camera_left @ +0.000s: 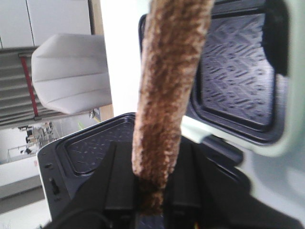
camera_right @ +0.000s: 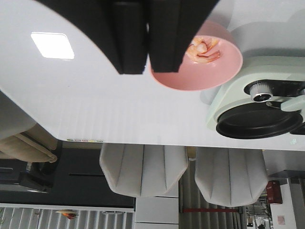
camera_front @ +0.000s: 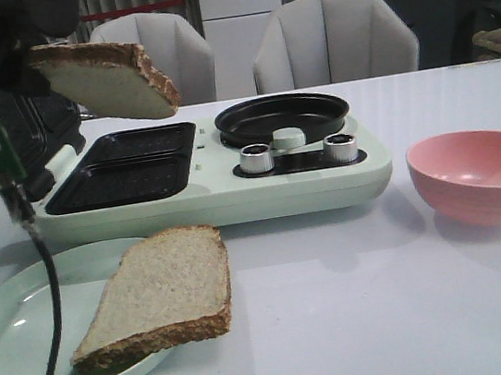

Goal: Make breakfast with bread and shrimp
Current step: 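Lift the bread slice with the left gripper and lower it onto the sandwich plate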

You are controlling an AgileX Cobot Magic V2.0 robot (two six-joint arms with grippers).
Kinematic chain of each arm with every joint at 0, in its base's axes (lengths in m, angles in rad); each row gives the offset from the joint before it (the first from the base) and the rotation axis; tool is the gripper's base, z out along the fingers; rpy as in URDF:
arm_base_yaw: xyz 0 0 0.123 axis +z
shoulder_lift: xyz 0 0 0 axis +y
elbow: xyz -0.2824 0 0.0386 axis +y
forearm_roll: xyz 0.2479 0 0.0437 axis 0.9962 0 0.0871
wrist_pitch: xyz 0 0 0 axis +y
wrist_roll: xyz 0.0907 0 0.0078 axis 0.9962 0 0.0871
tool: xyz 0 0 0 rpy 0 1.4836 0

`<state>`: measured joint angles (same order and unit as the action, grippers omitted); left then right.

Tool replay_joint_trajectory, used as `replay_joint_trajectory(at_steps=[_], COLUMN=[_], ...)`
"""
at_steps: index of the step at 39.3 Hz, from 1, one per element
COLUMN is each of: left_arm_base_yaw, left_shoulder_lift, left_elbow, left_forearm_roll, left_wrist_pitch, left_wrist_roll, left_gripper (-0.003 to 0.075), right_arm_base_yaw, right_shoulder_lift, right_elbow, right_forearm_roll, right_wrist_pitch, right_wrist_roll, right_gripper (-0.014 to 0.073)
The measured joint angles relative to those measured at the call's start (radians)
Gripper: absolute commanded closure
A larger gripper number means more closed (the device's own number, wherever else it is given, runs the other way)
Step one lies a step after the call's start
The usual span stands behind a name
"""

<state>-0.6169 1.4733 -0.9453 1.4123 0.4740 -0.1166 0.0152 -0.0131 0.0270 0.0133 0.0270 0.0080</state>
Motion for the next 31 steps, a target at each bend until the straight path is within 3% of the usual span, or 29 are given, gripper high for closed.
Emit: replay_joint_trajectory(at_steps=[16,31], left_arm_base_yaw=[0.15,0.207], left_shoulder_lift=[0.285,0.514], left_elbow=[-0.3,-0.462], left_forearm_roll=[0.092,0.145], left_wrist_pitch=[-0.084,-0.129], left_wrist_roll=[-0.125,-0.179], left_gripper=[0.0587,0.0587], right_arm_base_yaw=[0.0,0.0], right_shoulder_lift=[0.0,0.0], right_elbow=[0.0,0.0], right_forearm_roll=[0.0,0.0], right_wrist_pitch=[0.0,0.0], right_wrist_roll=[0.0,0.0], right_gripper=[0.0441,0.0441])
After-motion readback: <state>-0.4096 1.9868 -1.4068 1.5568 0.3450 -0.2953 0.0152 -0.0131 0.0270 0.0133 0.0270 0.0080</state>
